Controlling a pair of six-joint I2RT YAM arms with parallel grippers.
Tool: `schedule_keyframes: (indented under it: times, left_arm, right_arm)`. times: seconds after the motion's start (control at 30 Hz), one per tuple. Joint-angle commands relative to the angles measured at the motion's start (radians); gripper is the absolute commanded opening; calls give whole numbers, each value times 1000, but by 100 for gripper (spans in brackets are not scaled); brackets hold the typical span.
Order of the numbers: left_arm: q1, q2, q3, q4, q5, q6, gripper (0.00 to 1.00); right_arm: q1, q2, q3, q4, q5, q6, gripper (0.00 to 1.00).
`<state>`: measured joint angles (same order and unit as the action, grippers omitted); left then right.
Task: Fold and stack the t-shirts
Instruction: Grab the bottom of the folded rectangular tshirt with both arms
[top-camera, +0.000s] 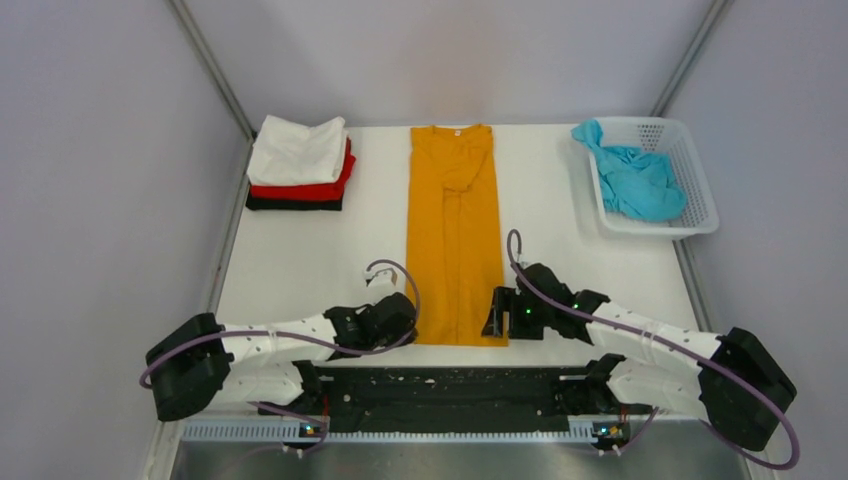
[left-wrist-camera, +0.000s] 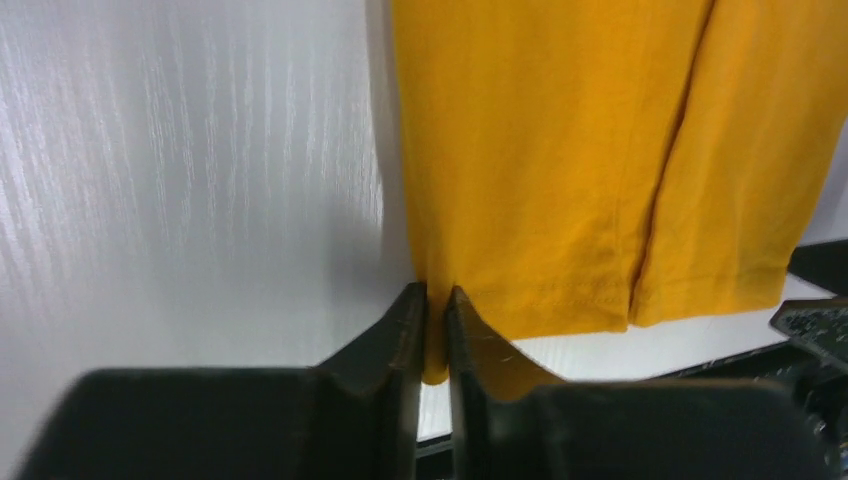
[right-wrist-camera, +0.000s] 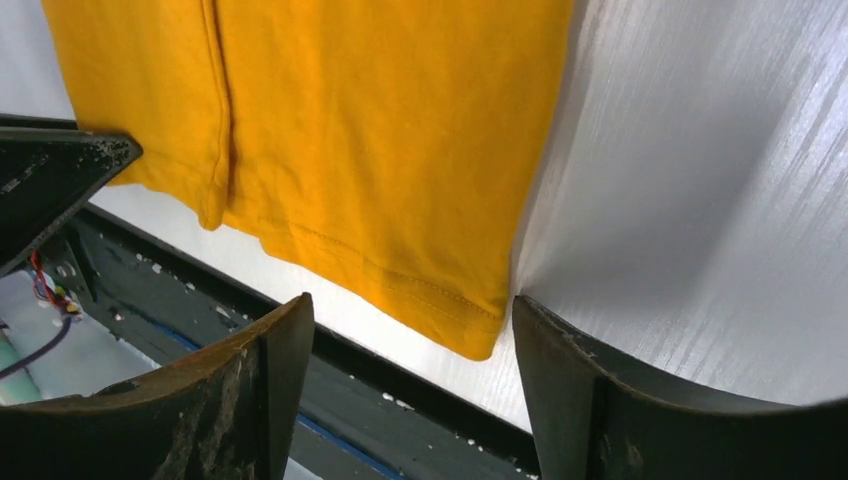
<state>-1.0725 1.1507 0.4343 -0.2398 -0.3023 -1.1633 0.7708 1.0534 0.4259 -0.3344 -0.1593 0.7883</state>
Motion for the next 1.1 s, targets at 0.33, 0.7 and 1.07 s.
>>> schedule_keyframes:
  times: [0.33, 0.7, 1.07]
  left_arm:
    - [3, -4, -45, -18, 33, -46, 0]
    - [-6, -89, -86, -18, 190, 23, 0]
    - [-5, -204, -13, -83, -6, 28, 0]
  right_arm:
    - [44, -10, -48, -33, 16, 72, 30]
    - [127, -141, -70, -53, -7, 86, 0]
    - [142, -166, 26, -44, 146, 71, 0]
